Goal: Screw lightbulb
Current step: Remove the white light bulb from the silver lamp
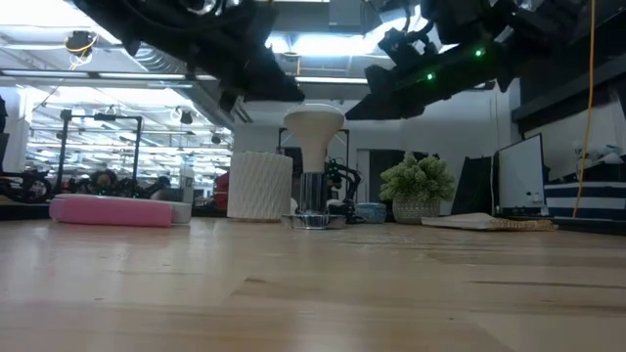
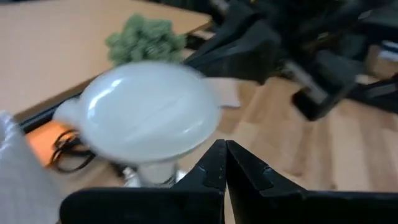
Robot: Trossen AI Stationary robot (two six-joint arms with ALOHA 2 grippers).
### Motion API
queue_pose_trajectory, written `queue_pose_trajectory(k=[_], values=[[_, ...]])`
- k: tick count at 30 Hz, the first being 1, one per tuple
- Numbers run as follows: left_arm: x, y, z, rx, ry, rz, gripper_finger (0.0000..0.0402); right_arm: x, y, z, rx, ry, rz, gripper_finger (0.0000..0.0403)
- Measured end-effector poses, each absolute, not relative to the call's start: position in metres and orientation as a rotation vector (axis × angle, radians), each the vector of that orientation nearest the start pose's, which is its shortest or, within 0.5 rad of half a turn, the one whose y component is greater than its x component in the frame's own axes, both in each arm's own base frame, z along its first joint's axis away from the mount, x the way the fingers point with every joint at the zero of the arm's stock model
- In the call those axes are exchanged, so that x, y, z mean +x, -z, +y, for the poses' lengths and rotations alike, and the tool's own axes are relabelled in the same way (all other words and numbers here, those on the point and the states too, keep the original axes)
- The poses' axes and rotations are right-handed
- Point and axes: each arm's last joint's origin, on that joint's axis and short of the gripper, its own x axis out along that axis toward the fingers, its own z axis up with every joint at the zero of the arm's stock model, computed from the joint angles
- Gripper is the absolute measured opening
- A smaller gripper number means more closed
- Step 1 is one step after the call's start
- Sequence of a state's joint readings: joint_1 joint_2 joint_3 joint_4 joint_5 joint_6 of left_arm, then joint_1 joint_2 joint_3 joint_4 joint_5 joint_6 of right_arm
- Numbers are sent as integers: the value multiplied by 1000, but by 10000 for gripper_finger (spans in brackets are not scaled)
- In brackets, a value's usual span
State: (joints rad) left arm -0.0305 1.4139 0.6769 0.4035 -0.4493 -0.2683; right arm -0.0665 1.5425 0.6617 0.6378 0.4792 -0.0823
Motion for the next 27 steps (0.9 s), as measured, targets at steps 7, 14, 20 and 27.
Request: queue_pose_trajectory(k=[7,14,20,27], values=[[284,-233,-6,-133,-424,174,1,296,-213,-29,-123,522,217,3],[272,-253,2,-77,-556,103,1,291,-229,-1,-115,401,149,3],[275,-244,26,-82,-652,136,1,296,-223,13,-114,289,146,3],[280,-228,48,-87,-735,191,1,304,-205,10,-134,355,199,3]])
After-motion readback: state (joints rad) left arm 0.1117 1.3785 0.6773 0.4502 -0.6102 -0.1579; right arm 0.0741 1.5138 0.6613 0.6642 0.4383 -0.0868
